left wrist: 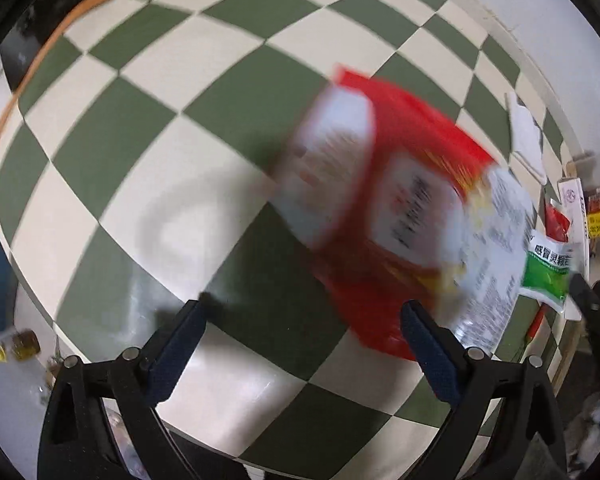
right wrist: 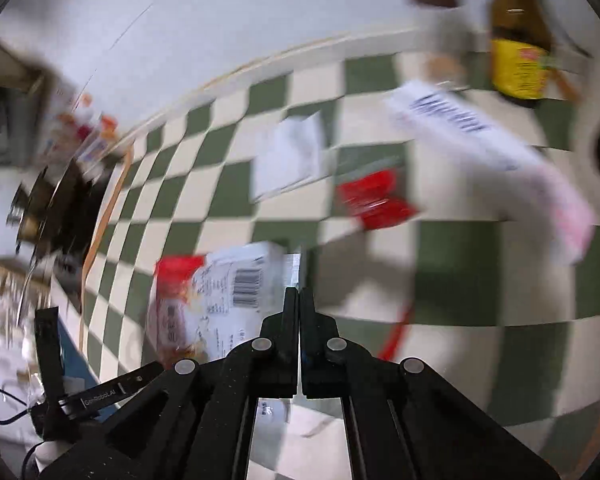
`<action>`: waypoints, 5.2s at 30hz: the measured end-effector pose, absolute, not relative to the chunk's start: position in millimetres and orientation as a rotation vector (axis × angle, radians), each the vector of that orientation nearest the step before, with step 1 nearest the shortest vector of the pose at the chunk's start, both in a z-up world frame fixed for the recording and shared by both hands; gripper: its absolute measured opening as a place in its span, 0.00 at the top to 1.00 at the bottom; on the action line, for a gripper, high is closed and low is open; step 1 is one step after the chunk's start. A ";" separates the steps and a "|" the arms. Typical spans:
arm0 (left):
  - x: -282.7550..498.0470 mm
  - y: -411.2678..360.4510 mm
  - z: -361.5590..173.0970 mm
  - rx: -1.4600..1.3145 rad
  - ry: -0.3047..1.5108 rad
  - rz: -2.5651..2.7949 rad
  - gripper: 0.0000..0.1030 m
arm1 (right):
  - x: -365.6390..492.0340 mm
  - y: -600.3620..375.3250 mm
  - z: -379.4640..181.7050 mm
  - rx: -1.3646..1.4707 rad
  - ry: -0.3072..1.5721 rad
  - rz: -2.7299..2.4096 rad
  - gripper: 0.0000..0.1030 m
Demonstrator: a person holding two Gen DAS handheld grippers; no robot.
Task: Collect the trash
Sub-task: 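Grasp the red chili with the left tool while the right tool grasps the green sachet, then carry the chili and green sachet down over the bin and open both tools, then raise both tools back toward the counter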
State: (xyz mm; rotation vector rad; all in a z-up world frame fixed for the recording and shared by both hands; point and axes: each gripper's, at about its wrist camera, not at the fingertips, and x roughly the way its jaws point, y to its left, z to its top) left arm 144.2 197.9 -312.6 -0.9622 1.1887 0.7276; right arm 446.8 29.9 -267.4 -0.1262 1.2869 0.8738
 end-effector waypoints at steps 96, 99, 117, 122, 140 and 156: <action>4.2 46.7 -744.0 -0.643 1.636 0.240 0.93 | 45.7 -178.0 -762.2 -0.027 1.773 0.370 1.00; 2.6 37.1 -766.0 -0.614 1.652 0.235 0.92 | 50.4 -168.8 -792.1 -0.054 1.783 0.377 1.00; -52.1 58.0 -678.6 -0.422 1.580 0.459 0.00 | 43.3 -162.6 -722.9 -0.307 1.652 0.333 0.00; -72.2 55.6 -603.2 -0.409 1.558 0.475 0.00 | 33.4 -163.1 -645.8 -0.320 1.595 0.348 0.00; -126.9 23.3 -324.2 -0.500 1.429 0.403 0.00 | -11.6 -198.9 -287.9 -0.313 1.398 0.438 0.00; -80.3 71.9 -164.7 -0.301 1.043 0.605 0.00 | 27.9 -194.5 -132.2 -0.048 1.210 0.489 0.00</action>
